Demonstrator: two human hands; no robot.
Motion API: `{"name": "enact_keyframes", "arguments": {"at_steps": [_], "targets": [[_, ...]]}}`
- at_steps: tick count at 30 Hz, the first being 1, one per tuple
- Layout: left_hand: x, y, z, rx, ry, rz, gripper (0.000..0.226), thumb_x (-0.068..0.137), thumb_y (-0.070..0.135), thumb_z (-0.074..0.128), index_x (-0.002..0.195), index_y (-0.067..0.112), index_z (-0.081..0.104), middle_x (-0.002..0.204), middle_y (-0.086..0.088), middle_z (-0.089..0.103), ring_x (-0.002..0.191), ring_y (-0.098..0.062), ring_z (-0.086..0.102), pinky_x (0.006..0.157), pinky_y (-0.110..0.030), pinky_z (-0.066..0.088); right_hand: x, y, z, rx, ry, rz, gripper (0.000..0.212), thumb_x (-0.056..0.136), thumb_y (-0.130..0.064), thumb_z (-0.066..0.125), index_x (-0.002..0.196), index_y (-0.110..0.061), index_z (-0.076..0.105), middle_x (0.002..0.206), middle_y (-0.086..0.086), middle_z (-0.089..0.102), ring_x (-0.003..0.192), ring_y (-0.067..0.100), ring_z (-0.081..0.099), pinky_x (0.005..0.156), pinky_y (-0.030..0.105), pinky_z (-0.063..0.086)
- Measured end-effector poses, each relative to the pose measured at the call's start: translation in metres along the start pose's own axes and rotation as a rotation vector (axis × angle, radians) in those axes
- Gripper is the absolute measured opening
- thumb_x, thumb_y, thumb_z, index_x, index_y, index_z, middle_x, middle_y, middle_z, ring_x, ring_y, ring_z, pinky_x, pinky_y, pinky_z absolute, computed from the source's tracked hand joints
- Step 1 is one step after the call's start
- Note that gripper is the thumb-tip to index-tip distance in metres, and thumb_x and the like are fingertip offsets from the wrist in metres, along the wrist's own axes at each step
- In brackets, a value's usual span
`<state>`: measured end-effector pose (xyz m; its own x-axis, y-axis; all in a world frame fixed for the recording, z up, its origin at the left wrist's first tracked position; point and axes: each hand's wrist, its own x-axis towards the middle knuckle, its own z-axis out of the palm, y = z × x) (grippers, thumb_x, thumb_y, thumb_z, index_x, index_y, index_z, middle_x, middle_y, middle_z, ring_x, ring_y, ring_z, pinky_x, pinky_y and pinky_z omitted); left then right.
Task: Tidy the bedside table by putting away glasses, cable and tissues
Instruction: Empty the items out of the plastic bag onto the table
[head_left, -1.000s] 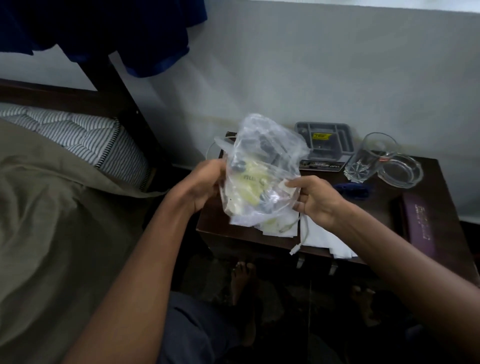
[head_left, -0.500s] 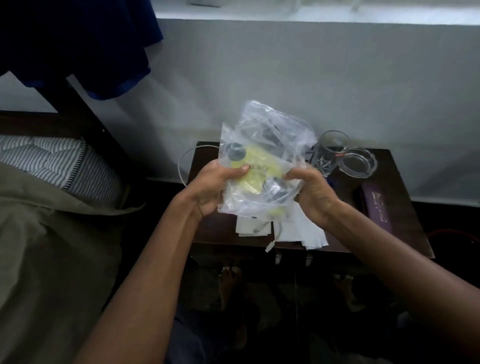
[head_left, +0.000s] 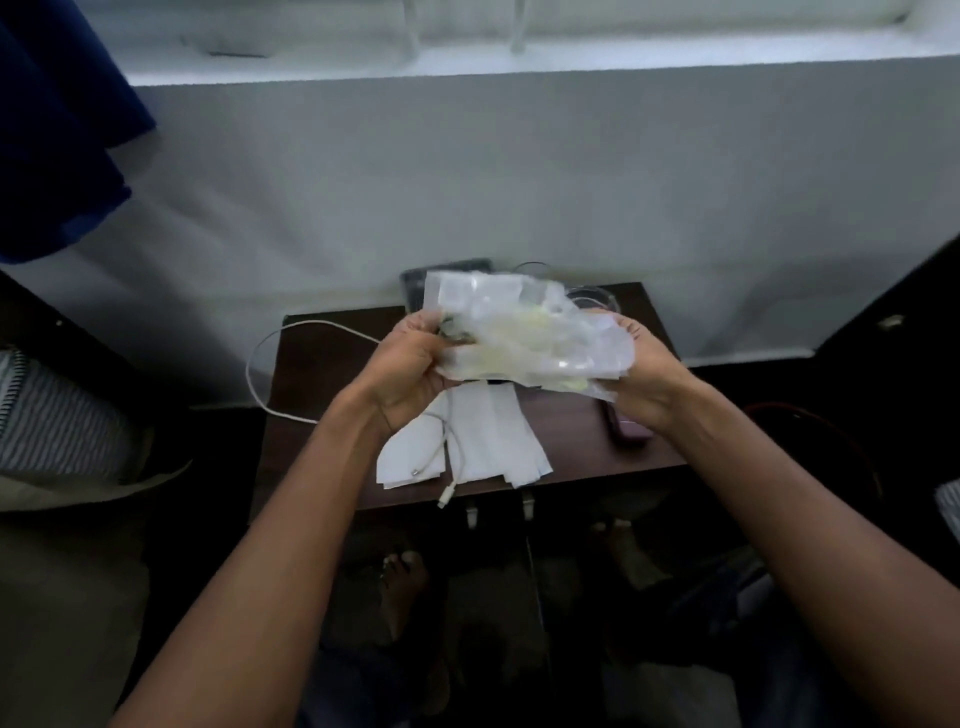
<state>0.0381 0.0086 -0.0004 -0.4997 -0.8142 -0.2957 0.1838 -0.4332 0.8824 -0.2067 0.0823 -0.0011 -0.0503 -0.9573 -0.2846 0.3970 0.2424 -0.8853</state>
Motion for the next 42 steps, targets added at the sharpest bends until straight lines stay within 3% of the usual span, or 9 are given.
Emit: {"name": "enact_keyframes", "arguments": {"at_steps": [3,7,10,14,19,22,25,32,42], "targets": [[0.003,-0.01,0.028,-0.079,-0.038,-0.063,0.049,0.089,-0.024,0.035,0.11,0.0,0.072,0.101,-0.01,0.081,0.088,-0.023,0.078,0.073,-0.036,0.066,-0.016,-0.015,-0.028,0.045,0.056,0.006,0.029,0.077,0.01,0.064,0.06,-0.01,0.076,0.078,0.01,0.079,0.062,0.021,0.076,0.054,0.029,0.062],[0.017,-0.034,0.069,-0.261,-0.075,-0.146,0.033,0.086,0.018,0.046,0.092,0.008,0.077,0.088,-0.008,0.063,0.069,-0.022,0.062,0.069,-0.035,0.059,-0.027,-0.032,-0.076,-0.24,0.174,-0.08,0.014,0.076,0.021,0.06,0.067,0.012,0.064,0.111,0.021,0.079,0.085,0.027,0.08,0.074,0.037,0.065],[0.027,-0.06,0.116,-0.131,-0.036,-0.203,0.047,0.1,0.055,0.049,0.096,0.018,0.079,0.097,-0.006,0.077,0.081,-0.022,0.072,0.08,-0.037,0.055,-0.04,-0.053,-0.113,-0.496,0.278,-0.161,0.025,0.053,0.012,0.056,0.048,-0.009,0.068,0.108,0.019,0.079,0.093,0.027,0.079,0.079,0.037,0.064],[0.032,-0.088,0.191,0.142,-0.062,-0.202,0.019,0.096,0.026,0.072,0.112,0.019,0.08,0.102,-0.004,0.081,0.079,-0.016,0.075,0.073,-0.032,0.058,-0.052,-0.072,-0.164,-0.776,0.395,-0.234,0.041,0.05,0.01,0.048,0.045,-0.022,0.072,0.099,0.01,0.081,0.098,0.024,0.077,0.09,0.036,0.063],[0.065,-0.132,0.248,0.433,-0.047,-0.035,0.035,0.084,-0.006,0.077,0.111,0.015,0.082,0.106,-0.001,0.081,0.081,-0.008,0.071,0.079,-0.03,0.06,-0.064,-0.079,-0.22,-1.265,0.566,0.058,0.048,0.071,0.018,0.049,0.06,-0.018,0.079,0.072,0.001,0.074,0.077,0.02,0.068,0.074,0.026,0.052],[0.089,-0.155,0.275,0.659,0.009,0.06,0.042,0.077,-0.004,0.078,0.105,0.027,0.085,0.117,0.006,0.08,0.101,-0.008,0.077,0.091,-0.037,0.065,-0.068,-0.072,-0.246,-1.342,0.523,0.238,0.036,0.081,0.013,0.059,0.079,-0.014,0.084,0.081,0.012,0.077,0.068,0.023,0.068,0.071,0.03,0.056],[0.108,-0.172,0.305,0.901,-0.008,0.136,0.049,0.077,-0.001,0.074,0.111,0.033,0.083,0.119,0.007,0.08,0.101,-0.01,0.077,0.091,-0.037,0.066,-0.068,-0.066,-0.265,-1.33,0.561,0.29,0.025,0.084,0.002,0.067,0.099,-0.01,0.083,0.1,0.015,0.077,0.09,0.033,0.075,0.087,0.042,0.064],[0.155,-0.231,0.375,1.2,-0.17,0.15,0.047,0.086,0.005,0.067,0.122,0.032,0.078,0.132,0.001,0.075,0.119,-0.021,0.071,0.102,-0.033,0.056,-0.07,-0.063,-0.324,-1.228,0.698,0.357,0.024,0.089,0.001,0.068,0.105,-0.009,0.082,0.114,0.014,0.077,0.104,0.034,0.074,0.093,0.043,0.063],[0.211,-0.343,0.393,1.169,-0.22,-0.113,0.035,0.097,0.024,0.072,0.132,0.017,0.07,0.141,-0.011,0.066,0.128,-0.029,0.065,0.109,-0.035,0.051,-0.074,-0.031,-0.374,-1.155,0.769,0.563,0.022,0.096,-0.001,0.062,0.117,-0.004,0.069,0.125,0.016,0.068,0.107,0.035,0.068,0.092,0.047,0.058]]}}
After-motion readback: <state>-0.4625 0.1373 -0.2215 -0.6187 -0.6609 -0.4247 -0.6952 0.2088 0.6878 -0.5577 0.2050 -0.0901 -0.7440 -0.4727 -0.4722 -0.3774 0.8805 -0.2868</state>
